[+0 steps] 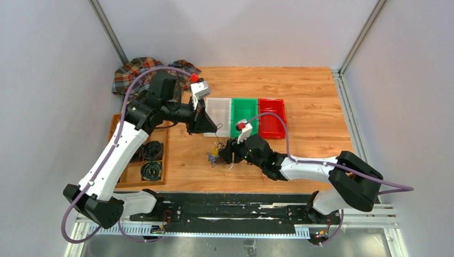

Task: Untangle the cables

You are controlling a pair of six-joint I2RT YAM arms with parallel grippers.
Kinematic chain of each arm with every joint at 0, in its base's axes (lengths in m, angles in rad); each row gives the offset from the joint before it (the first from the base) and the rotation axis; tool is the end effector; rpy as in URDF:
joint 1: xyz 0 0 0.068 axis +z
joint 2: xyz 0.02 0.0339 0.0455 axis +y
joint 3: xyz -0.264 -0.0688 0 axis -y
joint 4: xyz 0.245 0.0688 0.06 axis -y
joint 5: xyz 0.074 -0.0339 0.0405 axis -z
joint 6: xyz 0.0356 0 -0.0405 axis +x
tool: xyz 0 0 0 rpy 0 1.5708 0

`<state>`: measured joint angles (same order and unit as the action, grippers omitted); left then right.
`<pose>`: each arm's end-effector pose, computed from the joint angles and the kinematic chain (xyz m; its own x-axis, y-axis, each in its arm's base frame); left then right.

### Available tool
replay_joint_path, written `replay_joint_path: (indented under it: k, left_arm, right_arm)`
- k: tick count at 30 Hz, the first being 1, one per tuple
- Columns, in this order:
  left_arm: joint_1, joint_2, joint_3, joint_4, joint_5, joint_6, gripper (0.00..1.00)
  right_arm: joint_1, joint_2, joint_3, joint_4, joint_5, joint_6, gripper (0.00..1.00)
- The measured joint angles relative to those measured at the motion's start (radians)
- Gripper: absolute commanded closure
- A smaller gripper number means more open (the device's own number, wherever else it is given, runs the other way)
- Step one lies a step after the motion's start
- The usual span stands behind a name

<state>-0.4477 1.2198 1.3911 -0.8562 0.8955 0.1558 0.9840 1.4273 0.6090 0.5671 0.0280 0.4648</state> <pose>0.1998 -0.1268 0.4014 -0.4368 0.3174 -0.8417 0.8941 0.2557 -0.3676 0.1667 0.2490 0.2097 -0.4894 0.0732 -0.8690 -0.6690 0.6077 0.4280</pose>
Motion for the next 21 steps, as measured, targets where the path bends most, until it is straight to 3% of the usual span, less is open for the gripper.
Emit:
replay_joint_path:
  k: [5,17,19,21]
  left_arm:
    - [0.0,0.003,0.149,-0.039,-0.014,-0.038,0.99]
    - [0.0,0.008,0.464,-0.099,-0.088,-0.09,0.99]
    - [0.0,0.013,0.534,-0.099,-0.112,-0.106,0.99]
    - [0.0,0.011,0.572,-0.092,-0.134,-0.12,0.99]
  right_arm:
    - [0.0,0.015,-0.056,0.022,0.067,0.028,0.55]
    - [-0.001,-0.008,-0.184,0.029,0.173,0.097,0.6]
    - [-0.003,-0.02,-0.207,0.022,0.177,0.114,0.6]
    - [-0.004,-0.045,-0.224,0.006,0.177,0.122,0.53]
